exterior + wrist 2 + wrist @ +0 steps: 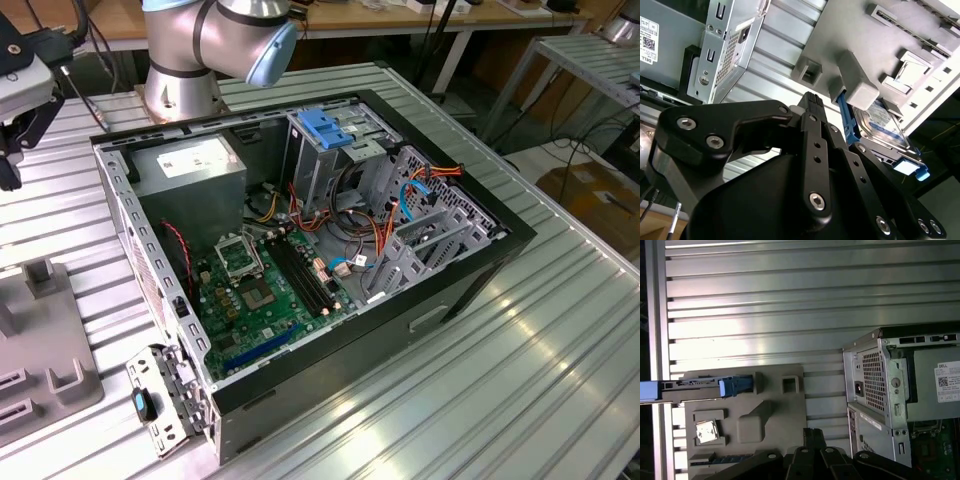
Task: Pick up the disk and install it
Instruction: 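Reach for the disk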
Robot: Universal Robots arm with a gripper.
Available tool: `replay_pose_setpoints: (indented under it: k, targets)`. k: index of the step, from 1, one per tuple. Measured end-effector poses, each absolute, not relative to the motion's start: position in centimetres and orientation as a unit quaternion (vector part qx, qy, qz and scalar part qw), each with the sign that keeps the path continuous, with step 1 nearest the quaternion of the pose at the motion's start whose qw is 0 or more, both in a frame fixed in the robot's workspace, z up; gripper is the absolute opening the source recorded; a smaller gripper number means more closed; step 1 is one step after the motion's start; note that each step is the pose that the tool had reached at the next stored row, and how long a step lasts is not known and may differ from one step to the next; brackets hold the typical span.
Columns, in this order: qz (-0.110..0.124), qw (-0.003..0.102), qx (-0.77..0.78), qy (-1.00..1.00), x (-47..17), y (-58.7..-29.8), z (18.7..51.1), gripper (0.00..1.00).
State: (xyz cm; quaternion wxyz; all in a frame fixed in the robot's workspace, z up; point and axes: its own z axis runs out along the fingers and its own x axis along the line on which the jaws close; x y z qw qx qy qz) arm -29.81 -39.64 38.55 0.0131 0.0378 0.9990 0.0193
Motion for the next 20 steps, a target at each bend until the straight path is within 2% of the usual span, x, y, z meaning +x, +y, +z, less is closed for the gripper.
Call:
replay_pose_setpoints:
  k: [20]
  targets:
    - [0.017, 0.013, 0.038, 0.999, -32.6, -39.5, 38.3, 0.11]
